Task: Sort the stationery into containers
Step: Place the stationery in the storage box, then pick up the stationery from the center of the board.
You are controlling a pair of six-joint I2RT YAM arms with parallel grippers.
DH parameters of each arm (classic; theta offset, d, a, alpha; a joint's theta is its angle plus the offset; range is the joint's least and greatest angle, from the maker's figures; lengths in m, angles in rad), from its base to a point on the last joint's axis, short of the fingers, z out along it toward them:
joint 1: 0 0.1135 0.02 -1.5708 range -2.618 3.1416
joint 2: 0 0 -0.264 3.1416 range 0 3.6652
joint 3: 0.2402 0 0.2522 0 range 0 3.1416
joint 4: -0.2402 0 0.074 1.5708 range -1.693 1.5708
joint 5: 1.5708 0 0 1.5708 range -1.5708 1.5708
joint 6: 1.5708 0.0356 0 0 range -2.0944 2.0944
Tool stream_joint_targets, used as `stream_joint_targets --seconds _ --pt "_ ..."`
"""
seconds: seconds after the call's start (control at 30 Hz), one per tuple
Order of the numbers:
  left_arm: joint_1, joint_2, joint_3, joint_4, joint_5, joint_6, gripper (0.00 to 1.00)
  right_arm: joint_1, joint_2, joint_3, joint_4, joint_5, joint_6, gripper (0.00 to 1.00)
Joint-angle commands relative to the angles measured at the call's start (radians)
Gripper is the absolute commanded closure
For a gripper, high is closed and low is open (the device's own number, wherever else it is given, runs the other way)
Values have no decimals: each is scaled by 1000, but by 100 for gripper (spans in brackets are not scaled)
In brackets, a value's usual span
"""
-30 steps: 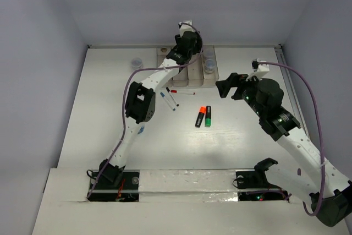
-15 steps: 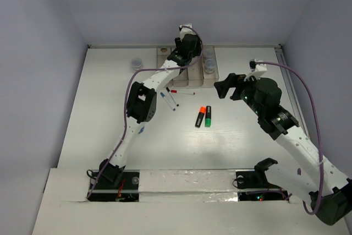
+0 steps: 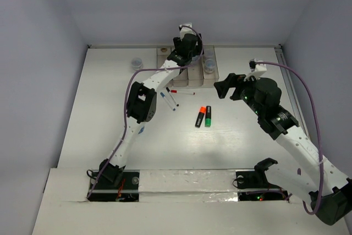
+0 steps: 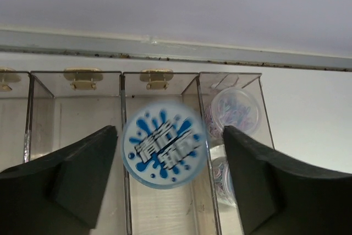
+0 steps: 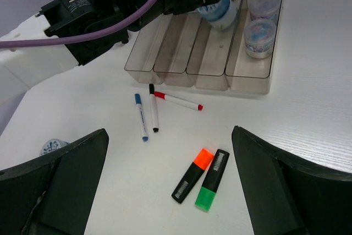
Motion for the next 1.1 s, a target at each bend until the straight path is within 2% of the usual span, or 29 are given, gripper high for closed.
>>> stream_joint_targets --seconds 0.0,0.07,0.13,0.37,0.5,0.63,0.73,0.8,0.83,0.87,0.9,1.0,1.03,1.07 --pt "-3 -12 27 77 2 -2 21 9 -8 4 8 -8 -12 0" --pt "-3 -14 27 80 16 -10 12 9 -12 6 8 -12 -12 0" --pt "-3 -17 27 85 23 -10 8 9 -12 7 6 -14 -12 0" --pt "-3 -110 13 97 71 8 3 9 11 13 17 -52 -16 0" --pt "-3 -286 -19 113 83 71 1 9 65 22 45 -127 -18 0" --pt "-3 -561 -76 81 37 160 1 35 159 39 80 -235 1 0" --pt "-3 -783 -218 21 -12 182 1 129 247 65 112 -220 -6 0" --pt "-3 -911 -411 10 -33 171 1 223 339 91 127 -203 -18 0" --pt "6 -1040 -479 11 -45 164 1 256 373 111 129 -186 -27 0" --pt "6 -1104 -619 16 -47 154 1 287 408 146 140 -177 -29 0" --pt "17 -1231 -688 15 -56 136 1 342 479 165 141 -160 -38 0" --pt "28 -1449 -889 -39 -84 114 1 419 627 252 140 -143 -59 0" --pt "28 -1450 -927 -62 -114 114 1 463 666 281 134 -131 -90 0" --pt "28 -1545 -1007 -86 -134 107 1 482 707 315 106 -120 -111 0"
